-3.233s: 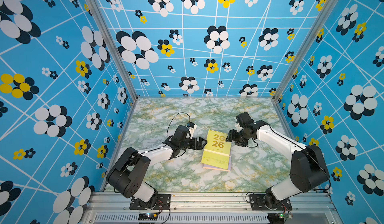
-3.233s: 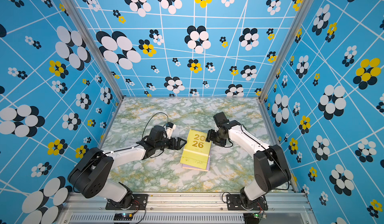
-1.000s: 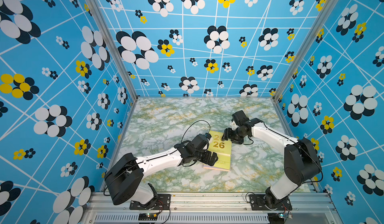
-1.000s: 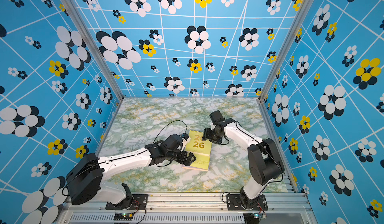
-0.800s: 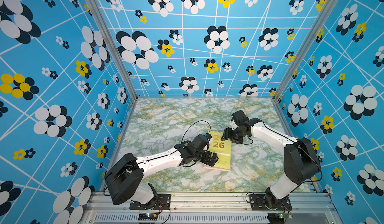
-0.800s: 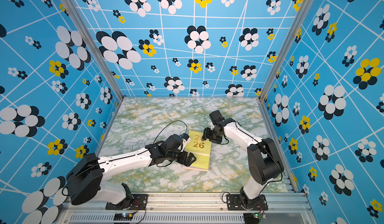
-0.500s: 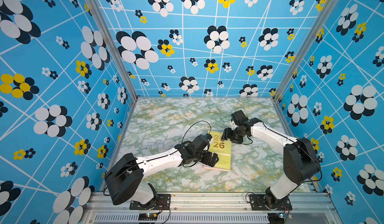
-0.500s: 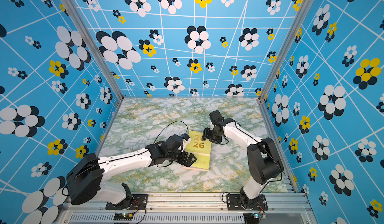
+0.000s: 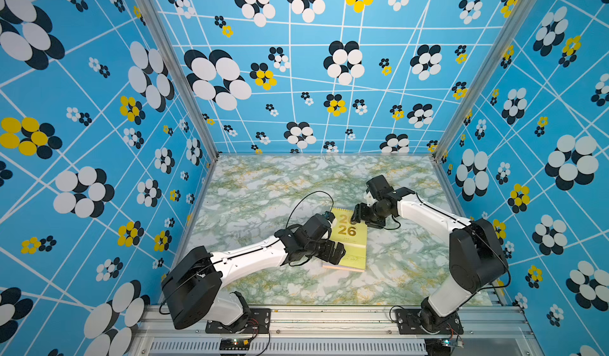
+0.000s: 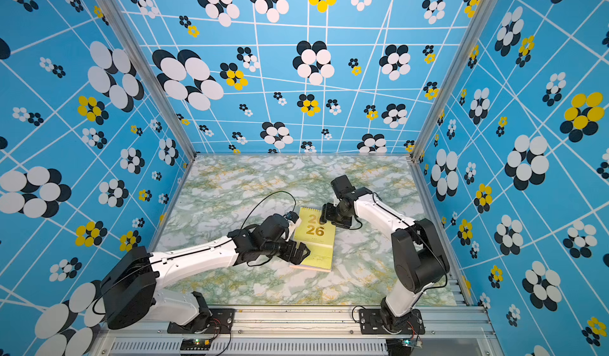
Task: Stack the calendars
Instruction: Adjust the calendars at the calendar, then reset both arms
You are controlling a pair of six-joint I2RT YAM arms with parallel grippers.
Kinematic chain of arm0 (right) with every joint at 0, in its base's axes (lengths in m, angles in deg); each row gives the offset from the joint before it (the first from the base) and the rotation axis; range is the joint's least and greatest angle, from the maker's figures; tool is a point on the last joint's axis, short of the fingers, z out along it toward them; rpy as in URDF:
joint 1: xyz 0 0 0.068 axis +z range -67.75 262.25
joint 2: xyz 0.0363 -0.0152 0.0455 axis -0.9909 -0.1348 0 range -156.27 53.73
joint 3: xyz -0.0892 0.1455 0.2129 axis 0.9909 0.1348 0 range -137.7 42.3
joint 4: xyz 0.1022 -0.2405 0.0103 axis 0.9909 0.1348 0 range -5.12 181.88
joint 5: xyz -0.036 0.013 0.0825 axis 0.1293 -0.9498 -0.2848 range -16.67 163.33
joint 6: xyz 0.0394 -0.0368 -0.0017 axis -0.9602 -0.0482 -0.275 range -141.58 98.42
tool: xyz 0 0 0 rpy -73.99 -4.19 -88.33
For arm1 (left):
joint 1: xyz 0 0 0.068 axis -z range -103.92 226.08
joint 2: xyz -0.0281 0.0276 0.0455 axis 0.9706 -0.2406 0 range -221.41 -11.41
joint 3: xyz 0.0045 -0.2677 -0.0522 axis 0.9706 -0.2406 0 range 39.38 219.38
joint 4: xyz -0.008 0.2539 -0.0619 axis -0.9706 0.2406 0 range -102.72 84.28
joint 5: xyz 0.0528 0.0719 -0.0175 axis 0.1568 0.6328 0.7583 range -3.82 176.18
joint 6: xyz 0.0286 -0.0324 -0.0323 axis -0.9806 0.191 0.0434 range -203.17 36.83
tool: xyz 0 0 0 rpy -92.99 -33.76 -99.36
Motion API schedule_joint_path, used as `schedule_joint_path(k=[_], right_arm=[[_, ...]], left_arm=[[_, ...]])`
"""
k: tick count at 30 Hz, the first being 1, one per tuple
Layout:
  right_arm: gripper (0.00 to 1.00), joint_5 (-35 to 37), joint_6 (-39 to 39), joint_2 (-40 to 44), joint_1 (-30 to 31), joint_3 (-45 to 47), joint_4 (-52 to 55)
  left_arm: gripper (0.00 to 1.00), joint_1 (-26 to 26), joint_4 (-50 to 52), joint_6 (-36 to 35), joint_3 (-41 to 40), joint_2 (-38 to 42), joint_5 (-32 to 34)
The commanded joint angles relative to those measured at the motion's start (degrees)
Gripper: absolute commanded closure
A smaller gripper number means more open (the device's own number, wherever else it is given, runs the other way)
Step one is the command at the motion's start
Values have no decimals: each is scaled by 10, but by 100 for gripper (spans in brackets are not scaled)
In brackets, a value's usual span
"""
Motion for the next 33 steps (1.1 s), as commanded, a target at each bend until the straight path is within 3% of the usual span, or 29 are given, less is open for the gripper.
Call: schedule_joint_path(k=[1, 2, 4, 5, 10, 13, 18, 22, 27, 33], right_arm=[[30, 25, 26, 48, -30, 6, 5], [27, 34, 37, 63, -39, 10, 2], [4, 55, 60, 97, -55, 23, -12], [1, 65, 74, 116, -64, 34, -27], [1, 100, 109, 192, -132, 98, -112], [1, 161, 134, 229, -185, 164, -202], [1, 243, 206, 258, -241, 286, -390], [1, 241, 227, 228, -268, 342, -513], [1, 202, 260, 157, -270, 410, -711], [1, 184, 298, 86, -245, 437, -826]], left_arm=[[0, -25, 48, -44, 14, 37, 61], [0, -44, 51, -56, 16, 48, 65], [0, -83, 47, -86, 16, 73, 71], [1, -105, 39, -101, 15, 86, 74], [0, -232, -23, -177, 4, 117, 72], [1, -302, -89, -206, -16, 114, 82], [0, -410, -287, -216, -109, 94, 72], [0, -458, -436, -248, -179, 57, 77], [0, -501, -440, -246, -169, 39, 68], [0, -512, -473, -271, -206, 27, 84]])
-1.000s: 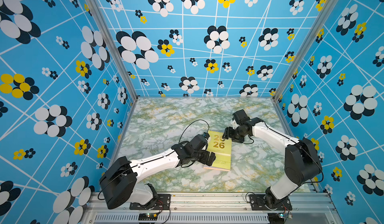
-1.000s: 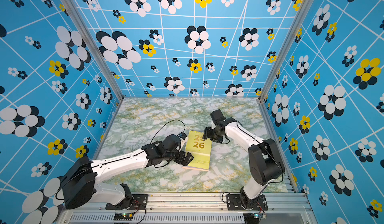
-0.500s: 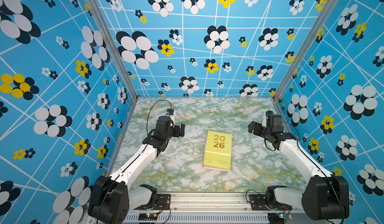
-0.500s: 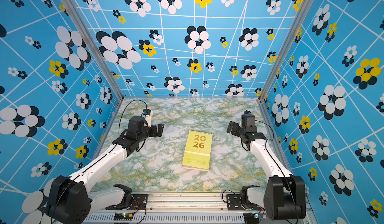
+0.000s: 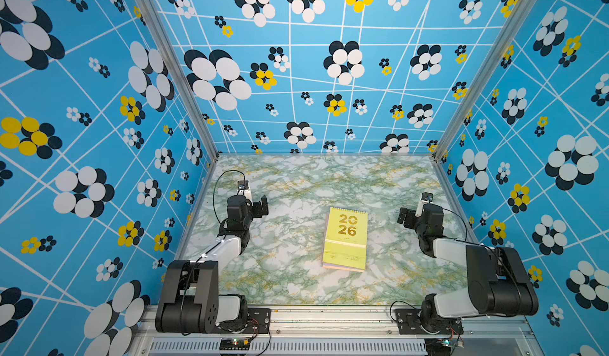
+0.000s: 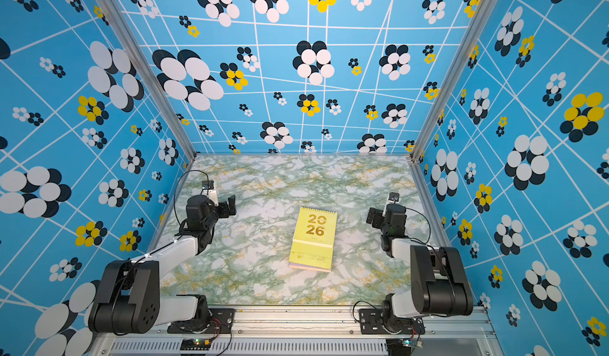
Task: Stack the calendars
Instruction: Reset both arms
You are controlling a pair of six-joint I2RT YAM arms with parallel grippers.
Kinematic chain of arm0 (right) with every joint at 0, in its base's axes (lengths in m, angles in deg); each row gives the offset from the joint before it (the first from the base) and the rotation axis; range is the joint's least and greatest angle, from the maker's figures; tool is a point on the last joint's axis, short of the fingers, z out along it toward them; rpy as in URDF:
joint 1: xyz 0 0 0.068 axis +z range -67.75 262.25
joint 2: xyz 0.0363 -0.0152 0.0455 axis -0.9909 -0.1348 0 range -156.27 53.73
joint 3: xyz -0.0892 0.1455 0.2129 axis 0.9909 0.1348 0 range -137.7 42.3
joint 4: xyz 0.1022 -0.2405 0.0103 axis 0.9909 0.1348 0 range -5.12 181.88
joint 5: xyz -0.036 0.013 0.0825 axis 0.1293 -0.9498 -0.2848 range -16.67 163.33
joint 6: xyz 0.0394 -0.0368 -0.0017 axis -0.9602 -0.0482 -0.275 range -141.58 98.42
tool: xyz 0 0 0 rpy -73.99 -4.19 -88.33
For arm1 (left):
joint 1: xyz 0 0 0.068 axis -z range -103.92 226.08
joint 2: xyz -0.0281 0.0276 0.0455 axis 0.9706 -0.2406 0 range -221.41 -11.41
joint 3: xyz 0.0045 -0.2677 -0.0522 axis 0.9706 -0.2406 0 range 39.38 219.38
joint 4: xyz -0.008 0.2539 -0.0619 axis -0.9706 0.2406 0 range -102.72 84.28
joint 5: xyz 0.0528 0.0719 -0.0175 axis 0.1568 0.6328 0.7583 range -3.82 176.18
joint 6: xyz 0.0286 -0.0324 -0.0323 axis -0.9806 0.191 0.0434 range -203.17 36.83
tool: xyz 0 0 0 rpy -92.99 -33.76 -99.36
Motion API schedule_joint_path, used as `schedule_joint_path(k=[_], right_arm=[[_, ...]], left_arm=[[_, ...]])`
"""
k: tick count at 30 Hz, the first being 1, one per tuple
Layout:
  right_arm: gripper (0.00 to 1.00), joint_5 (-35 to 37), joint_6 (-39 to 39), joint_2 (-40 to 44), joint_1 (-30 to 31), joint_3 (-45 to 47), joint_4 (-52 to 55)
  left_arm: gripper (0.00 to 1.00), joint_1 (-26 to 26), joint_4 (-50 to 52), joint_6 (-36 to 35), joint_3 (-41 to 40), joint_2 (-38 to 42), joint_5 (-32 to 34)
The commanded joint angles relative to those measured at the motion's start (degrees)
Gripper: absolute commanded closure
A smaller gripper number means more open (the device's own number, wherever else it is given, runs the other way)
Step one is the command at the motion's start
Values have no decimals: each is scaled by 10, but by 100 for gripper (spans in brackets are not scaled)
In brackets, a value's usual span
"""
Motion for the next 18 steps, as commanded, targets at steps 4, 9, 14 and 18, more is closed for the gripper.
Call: schedule_joint_path(k=[4, 9, 14, 18], right_arm=[[1, -8, 38, -14, 19, 5, -93], [1, -6, 40, -13, 21, 6, -95], [1, -6, 38, -15, 20, 2, -90], [1, -18, 46, -12, 22, 7, -98]], left_arm=[[1, 3, -165, -24, -59, -81, 3], [0, 3, -255, -20, -92, -120, 11], [0, 2, -240, -13, -82, -121, 35], [0, 7, -251, -9, -87, -124, 66]])
